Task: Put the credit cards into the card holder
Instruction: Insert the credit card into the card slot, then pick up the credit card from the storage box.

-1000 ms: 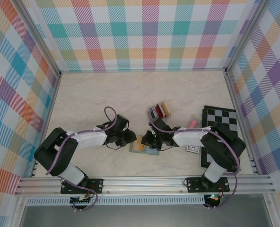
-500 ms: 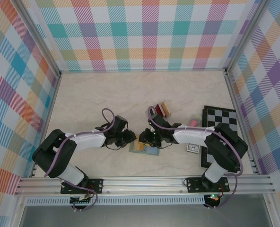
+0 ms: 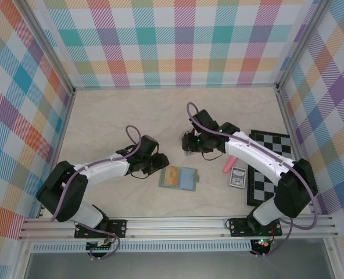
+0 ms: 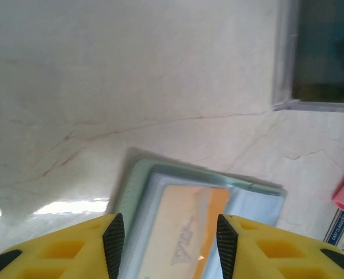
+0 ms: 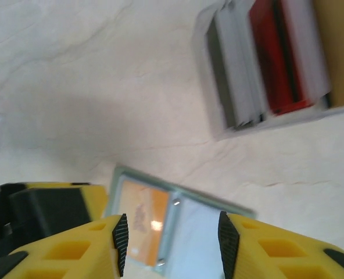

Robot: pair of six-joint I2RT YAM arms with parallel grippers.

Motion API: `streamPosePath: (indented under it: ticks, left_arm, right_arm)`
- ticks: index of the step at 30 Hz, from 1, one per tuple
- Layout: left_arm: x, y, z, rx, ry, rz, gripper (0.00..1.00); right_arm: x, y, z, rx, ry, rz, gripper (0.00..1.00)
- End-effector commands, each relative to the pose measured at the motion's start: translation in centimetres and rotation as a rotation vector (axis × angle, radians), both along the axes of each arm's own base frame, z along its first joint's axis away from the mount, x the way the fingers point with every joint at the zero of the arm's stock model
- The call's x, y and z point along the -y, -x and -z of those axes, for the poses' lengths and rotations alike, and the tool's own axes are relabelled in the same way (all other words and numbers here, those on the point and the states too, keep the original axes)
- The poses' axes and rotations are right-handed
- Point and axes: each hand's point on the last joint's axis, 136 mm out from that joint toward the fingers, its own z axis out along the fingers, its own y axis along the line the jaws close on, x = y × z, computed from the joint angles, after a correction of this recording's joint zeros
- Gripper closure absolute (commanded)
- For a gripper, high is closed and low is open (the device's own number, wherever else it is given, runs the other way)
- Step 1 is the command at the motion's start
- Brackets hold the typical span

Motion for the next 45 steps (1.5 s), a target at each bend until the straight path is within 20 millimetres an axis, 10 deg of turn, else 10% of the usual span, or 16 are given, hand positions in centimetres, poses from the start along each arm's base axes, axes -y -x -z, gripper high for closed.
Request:
streamPosePath:
  ticks: [1, 15, 34, 45]
  left_arm:
    - [0.2, -1.6, -0.8, 0.018, -0.037, 0.028, 0.52]
    - [2.2, -8.5, -0.3, -0.036, 0.061, -0.052, 0.51]
    - [0.3, -8.1, 0.8, -0.051, 0.055, -0.106, 0.52]
    - [0.2, -8.0, 0.6, -0.048, 0.059, -0.107, 0.52]
  right_arm:
    - [3.8, -2.0, 0.4, 0.006, 0.185, -0.022, 0.54]
    - [-0.9, -7.0, 5.0, -0.021, 0.399, -0.247, 0.61]
    - [-0.6, -8.3, 9.9, -0.04, 0.66, -0.28, 0.57]
    - [-0.1, -9.5, 7.1, 0.071, 0.728, -0.251, 0.65]
